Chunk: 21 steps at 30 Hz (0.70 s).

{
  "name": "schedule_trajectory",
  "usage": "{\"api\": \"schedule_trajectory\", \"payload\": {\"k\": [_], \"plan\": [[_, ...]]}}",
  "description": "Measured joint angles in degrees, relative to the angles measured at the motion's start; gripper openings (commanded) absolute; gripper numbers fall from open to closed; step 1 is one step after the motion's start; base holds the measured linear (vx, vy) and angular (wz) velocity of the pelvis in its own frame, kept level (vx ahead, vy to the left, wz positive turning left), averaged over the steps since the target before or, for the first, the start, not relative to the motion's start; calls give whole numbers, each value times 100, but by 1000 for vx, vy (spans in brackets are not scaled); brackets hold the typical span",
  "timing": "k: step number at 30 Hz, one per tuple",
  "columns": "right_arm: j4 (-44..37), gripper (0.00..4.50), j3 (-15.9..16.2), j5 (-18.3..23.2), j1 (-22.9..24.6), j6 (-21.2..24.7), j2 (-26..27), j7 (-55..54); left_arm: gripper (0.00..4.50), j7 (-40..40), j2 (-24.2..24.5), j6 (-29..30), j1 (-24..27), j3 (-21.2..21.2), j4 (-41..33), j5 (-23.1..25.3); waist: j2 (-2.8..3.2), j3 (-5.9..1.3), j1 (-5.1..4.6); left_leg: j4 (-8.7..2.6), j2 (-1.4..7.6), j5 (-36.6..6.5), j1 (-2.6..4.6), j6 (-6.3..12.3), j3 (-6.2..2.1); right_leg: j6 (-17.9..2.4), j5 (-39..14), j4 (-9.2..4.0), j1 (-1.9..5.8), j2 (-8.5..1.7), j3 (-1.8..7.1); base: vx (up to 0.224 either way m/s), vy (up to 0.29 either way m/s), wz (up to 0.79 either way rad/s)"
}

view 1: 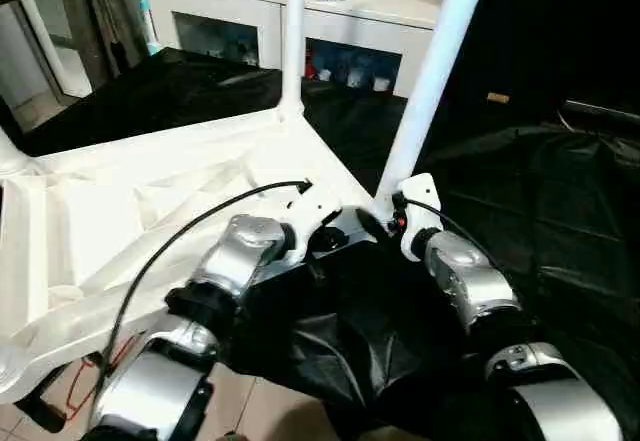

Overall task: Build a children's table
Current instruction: Rotate leg to tighten

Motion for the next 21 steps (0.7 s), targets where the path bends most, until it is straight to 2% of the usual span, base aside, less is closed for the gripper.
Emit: {"api": "schedule_trajectory", "payload": {"k": [4,11,15,16,18,21], "plan": [[-477,392,277,200,346,-119,-527,1458,0,-855,416,-216,166,-20,-232,-214,2,1,40,-39,6,0,-6,-2,1,-6,-2,5,-17,7,-5,0,0,0],[-968,392,645,418,474,-30,-1040,3289,0,-2153,989,-570,286,-113,-407,-448,-3,3,112,-31,13,-1,-69,0,8,-18,-5,9,-75,12,-6,0,0,0],[-1095,392,767,450,507,6,-1158,3774,0,-2524,1171,-664,288,-185,-420,-485,-29,16,143,-16,15,-2,-80,-1,6,-25,0,11,-79,11,-7,0,0,0],[-1114,376,779,467,515,21,-1158,3812,0,-2564,1210,-697,288,-216,-421,-484,-35,19,144,-15,15,-2,-80,-1,6,-27,2,12,-79,11,-7,0,0,0],[-1140,376,825,501,515,89,-1160,3922,0,-2705,1281,-746,288,-244,-421,-481,-45,23,144,-14,15,-1,-77,-2,5,-29,4,12,-77,11,-7,0,0,0],[-1157,339,837,540,515,159,-1159,4022,0,-2800,1332,-846,286,-287,-420,-478,-51,24,146,-14,15,0,-76,-2,5,-29,4,13,-77,11,-6,0,0,0]]}}
